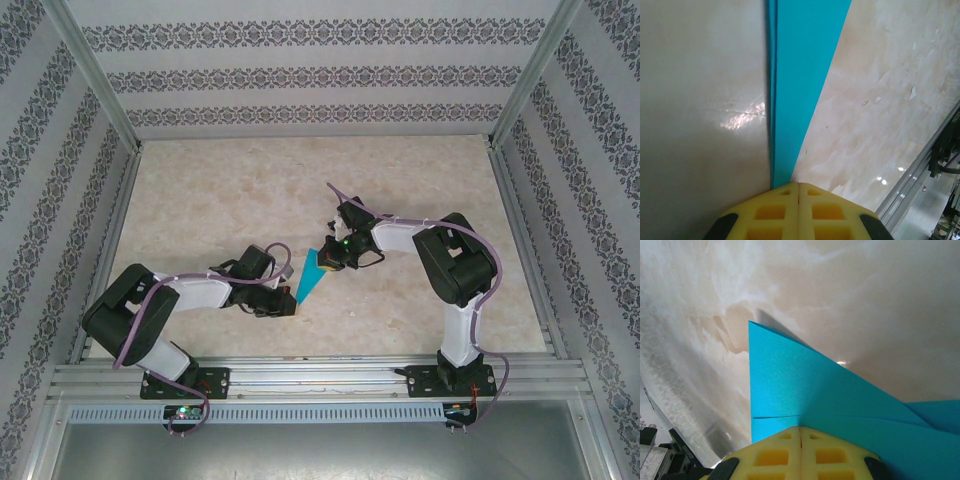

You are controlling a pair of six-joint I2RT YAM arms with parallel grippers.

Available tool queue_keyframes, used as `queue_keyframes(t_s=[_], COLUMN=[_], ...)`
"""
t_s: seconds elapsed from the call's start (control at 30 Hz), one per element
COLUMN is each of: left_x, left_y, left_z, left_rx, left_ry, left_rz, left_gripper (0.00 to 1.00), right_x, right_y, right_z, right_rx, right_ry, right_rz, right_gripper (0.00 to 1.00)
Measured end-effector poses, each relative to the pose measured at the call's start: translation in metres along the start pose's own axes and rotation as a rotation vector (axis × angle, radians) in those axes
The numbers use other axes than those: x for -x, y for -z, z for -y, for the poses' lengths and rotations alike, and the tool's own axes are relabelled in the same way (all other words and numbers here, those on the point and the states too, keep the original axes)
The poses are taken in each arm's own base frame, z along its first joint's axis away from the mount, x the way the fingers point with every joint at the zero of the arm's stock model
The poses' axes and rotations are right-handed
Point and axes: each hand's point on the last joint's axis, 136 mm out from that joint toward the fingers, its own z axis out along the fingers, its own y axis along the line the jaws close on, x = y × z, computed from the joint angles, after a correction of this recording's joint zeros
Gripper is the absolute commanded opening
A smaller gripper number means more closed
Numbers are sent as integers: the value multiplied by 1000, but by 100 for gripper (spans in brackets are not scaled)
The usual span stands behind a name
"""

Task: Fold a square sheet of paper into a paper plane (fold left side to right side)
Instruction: Fold the wing for the fifth time at the center of the table.

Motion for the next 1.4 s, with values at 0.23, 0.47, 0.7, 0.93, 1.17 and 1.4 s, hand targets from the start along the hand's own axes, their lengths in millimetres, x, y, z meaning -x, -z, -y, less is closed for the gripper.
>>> queue_keyframes(t_s=[0.23,0.47,0.7,0.93,1.17,1.4], left_x=[-5,3,74,113,132,126], left_y=[2,21,70,111,162,179], left_z=[0,16,64,55,31,10], left_rx=[8,22,46,172,249,275], left_ry=[17,-7,-151,-143,-66,-2], left_rz=[-8,43,325,558,743,803], left_gripper=[3,31,58,75,82,84], right_x=[0,8,16,35,43,44], right_y=[0,-2,-1,7,12,12], right_z=[0,-4,-5,0,5,5], right_rx=[-6,-5,-11,-68,-107,-114], right_ry=[13,69,143,238,322,360], right_rz=[-9,-3,-1,20,12,-7], right_gripper=[0,0,0,0,0,0])
